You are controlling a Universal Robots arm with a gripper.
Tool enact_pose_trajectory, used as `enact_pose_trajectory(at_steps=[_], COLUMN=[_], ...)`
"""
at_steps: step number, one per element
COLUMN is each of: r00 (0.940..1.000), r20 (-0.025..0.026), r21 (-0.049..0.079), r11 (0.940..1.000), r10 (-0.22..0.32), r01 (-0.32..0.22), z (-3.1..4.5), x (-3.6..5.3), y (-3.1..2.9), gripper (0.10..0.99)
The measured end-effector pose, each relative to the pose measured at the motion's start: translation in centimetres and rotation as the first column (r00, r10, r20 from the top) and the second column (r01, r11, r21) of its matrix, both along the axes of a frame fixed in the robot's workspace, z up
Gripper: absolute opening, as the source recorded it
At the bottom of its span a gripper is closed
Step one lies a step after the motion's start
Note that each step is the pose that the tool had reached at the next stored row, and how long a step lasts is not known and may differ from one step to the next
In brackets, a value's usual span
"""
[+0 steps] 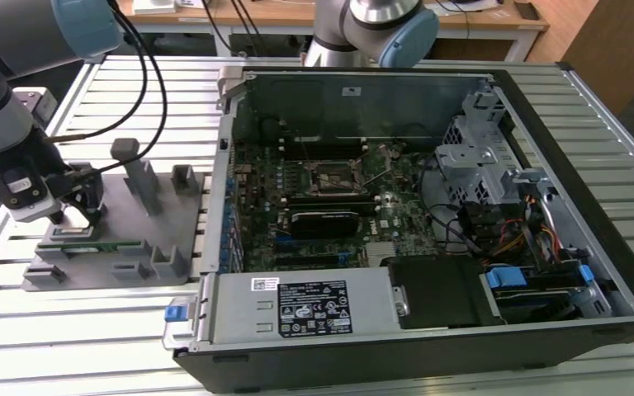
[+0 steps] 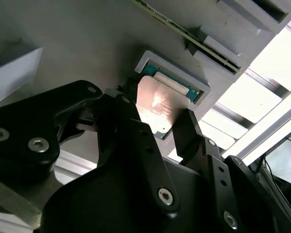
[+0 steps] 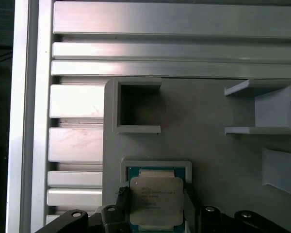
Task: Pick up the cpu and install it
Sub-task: 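Pick up the cpu and move it towards the insertion slot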
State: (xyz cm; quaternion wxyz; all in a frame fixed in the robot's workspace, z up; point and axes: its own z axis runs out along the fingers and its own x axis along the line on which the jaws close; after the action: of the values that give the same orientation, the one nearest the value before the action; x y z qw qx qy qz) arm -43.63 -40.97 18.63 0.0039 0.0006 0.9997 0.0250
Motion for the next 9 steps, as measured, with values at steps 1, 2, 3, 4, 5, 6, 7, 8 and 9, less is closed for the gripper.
enact_pose_trajectory(at_steps=[1,2,3,4,5,6,7,8,9], r00=[1.0000,1.0000,1.0000,1.0000,1.0000,1.0000,1.0000,1.0000,1.0000], r20=[-0.0002,-0.0001,-0.0002,-0.0003,-0.0002,-0.0003,-0.0003,-0.0002,-0.0002], r21=[0.000,0.000,0.000,0.000,0.000,0.000,0.000,0.000,0.000], r11=[1.0000,1.0000,1.0000,1.0000,1.0000,1.0000,1.0000,1.0000,1.0000], r10=[0.000,0.000,0.000,0.000,0.000,0.000,0.000,0.000,0.000], r01=[0.000,0.000,0.000,0.000,0.000,0.000,0.000,0.000,0.000], z=[0.08,0.15,0.24,0.34,0.45,0.58,0.70,0.83,1.02], x=[-0.01,0.00,0.00,0.00,-0.01,0.00,-0.01,0.00,-0.01], y=[0.00,0.00,0.00,0.00,0.00,0.00,0.00,0.00,0.00], gripper=[0.533,0.533,0.533,0.533,0.533,0.533,0.533,0.533,0.533])
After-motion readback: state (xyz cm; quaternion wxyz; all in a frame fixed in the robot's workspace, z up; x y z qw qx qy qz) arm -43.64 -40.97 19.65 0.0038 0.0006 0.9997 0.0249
